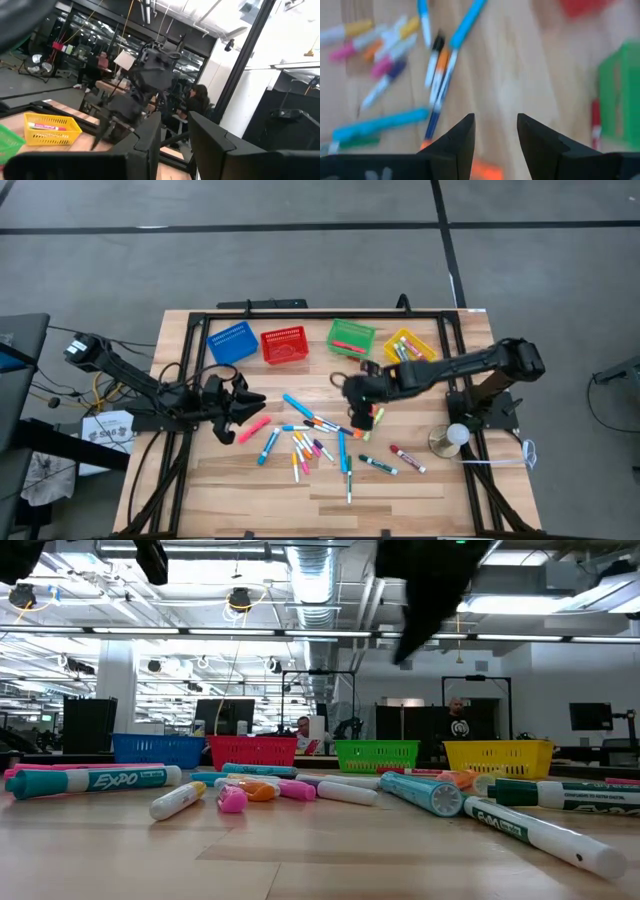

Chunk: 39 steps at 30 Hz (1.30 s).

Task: Pick & Place Markers
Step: Put the large red marker pen into the yellow bin

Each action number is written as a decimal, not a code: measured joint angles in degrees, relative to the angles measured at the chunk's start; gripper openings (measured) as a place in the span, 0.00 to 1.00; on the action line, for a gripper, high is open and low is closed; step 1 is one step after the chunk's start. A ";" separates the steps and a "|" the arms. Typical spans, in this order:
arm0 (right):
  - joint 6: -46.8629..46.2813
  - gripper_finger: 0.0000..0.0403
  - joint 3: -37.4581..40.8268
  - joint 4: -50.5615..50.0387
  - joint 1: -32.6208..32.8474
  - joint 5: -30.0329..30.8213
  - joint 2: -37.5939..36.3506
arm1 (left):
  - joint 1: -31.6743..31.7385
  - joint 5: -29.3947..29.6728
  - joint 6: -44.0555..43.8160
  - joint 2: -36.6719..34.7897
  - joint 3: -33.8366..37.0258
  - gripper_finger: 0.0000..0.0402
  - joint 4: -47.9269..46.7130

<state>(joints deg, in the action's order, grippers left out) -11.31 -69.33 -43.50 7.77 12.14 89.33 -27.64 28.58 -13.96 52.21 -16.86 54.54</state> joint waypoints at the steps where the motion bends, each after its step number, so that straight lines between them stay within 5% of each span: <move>1: -1.86 0.34 0.09 -1.73 1.23 0.01 -0.22 | 0.00 0.00 0.00 0.27 0.02 0.24 -0.27; 18: -36.71 0.34 0.18 -18.70 18.08 -0.18 -0.04 | 0.48 0.04 -5.03 8.60 0.02 0.24 -0.04; 26: -52.42 0.35 6.05 -16.06 24.97 0.22 -0.04 | 2.96 -10.71 -12.66 9.05 0.02 0.24 -0.05; 39: -73.69 0.32 16.82 -8.13 34.78 4.67 -0.04 | 2.99 -11.24 -18.49 9.05 0.02 0.24 -0.07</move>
<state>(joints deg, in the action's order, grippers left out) -85.00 -52.51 -51.63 42.55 16.81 89.30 -24.64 17.34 -32.45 61.25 -16.84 54.48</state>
